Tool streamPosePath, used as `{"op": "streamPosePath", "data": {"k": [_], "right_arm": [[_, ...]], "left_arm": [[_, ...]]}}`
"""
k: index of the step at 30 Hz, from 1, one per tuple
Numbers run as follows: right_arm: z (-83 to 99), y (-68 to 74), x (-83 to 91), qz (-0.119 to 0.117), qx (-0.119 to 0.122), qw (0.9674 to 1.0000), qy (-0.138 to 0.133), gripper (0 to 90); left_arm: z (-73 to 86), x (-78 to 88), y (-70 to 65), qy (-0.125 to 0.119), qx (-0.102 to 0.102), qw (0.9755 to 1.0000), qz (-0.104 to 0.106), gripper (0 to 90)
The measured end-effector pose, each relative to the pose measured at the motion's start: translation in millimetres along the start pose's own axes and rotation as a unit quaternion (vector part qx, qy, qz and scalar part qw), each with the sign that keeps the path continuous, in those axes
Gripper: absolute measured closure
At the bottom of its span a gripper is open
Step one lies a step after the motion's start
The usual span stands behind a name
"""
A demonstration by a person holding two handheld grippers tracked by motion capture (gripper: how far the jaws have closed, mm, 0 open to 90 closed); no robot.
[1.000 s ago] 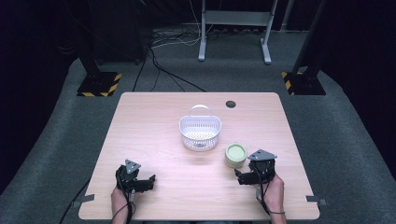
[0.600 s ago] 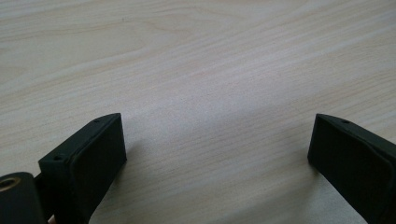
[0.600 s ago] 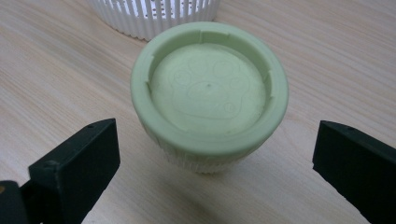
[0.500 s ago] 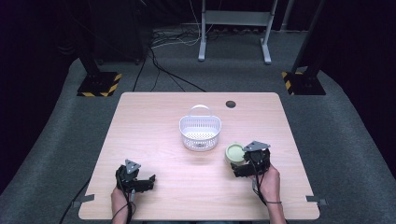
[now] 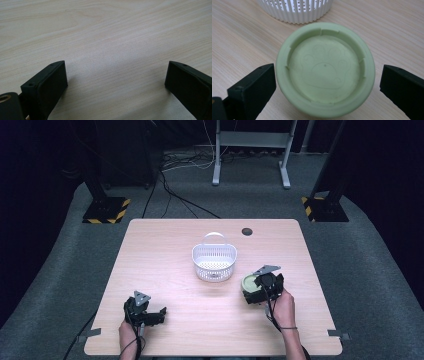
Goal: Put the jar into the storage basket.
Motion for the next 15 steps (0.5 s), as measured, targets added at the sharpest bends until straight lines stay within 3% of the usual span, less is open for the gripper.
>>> {"op": "streamPosePath", "data": {"k": [15], "right_arm": [[-7.0,2.5,-13.1,-0.015,-0.01,0.9998,0.009,0.0]], "left_arm": [[0.0,0.0,0.0,0.0,0.0,1.0,0.0,3.8]]}}
Point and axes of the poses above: each handheld gripper's, and its own axes: x roughly backward along the jaws, z roughly out of its underside, y roughly to its left, the point moved 4 cm from there along -x, roughly forward along the jaws, and after that the axes turned 3 degrees about z, right-handed, at the moved point
